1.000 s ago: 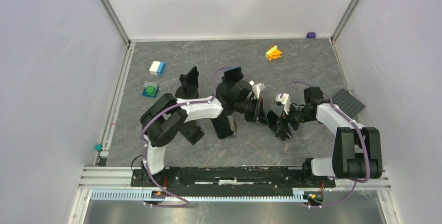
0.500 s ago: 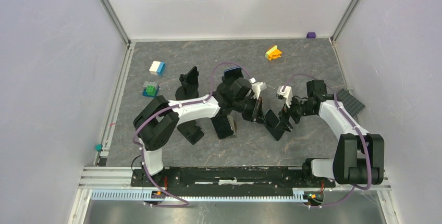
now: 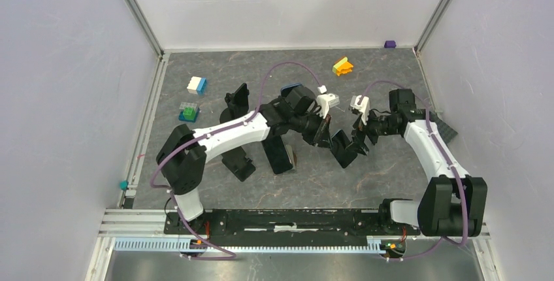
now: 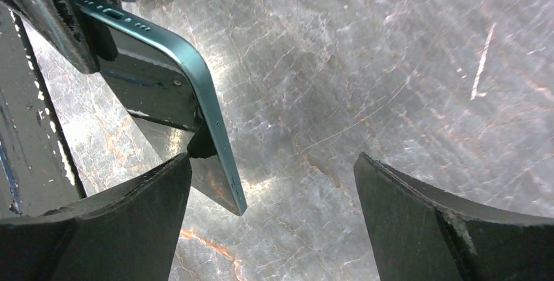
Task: Place the phone on the phone stand
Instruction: Pick up the phone at the center of the board.
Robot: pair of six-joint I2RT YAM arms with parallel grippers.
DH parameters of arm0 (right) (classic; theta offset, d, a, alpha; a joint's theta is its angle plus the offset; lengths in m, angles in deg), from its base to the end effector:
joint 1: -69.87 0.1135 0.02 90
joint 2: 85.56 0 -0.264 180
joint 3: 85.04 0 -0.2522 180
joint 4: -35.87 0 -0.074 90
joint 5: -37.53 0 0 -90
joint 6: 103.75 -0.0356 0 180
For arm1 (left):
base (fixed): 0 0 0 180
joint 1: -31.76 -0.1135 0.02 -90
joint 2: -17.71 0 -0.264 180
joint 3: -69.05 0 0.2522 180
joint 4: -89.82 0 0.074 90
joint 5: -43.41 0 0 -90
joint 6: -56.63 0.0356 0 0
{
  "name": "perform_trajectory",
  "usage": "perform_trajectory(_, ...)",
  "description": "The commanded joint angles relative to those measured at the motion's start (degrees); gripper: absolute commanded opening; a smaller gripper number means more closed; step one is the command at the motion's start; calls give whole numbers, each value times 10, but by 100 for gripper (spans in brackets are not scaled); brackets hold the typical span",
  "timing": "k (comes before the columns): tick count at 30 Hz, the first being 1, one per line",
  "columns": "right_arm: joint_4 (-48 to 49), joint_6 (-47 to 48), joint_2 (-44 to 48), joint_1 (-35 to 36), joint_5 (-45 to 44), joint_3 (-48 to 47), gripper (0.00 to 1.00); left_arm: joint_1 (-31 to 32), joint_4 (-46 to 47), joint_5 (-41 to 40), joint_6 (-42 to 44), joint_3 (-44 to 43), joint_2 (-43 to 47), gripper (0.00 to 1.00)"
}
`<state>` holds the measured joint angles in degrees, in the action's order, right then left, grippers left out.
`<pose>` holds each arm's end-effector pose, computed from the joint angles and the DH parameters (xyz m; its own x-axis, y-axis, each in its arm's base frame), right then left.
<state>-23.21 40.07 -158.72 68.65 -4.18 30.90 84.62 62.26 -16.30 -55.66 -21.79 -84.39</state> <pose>0.2294 0.0217 0.2356 -0.3354 -0.5300 -0.7788 -0.9046 0.4121 0.1091 0.2298 -0.3331 0.2567 -0.7013 0.3835 -0.6010 0.7129 0.3821 -0.5881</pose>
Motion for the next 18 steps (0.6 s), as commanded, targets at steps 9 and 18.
perform_trajectory(9,-15,8,69,4,33,-89,98,3,-226,9,280,-118,85,2)
perform_trajectory(18,-15,8,106,85,33,-64,98,-42,-435,-54,375,-136,183,2)
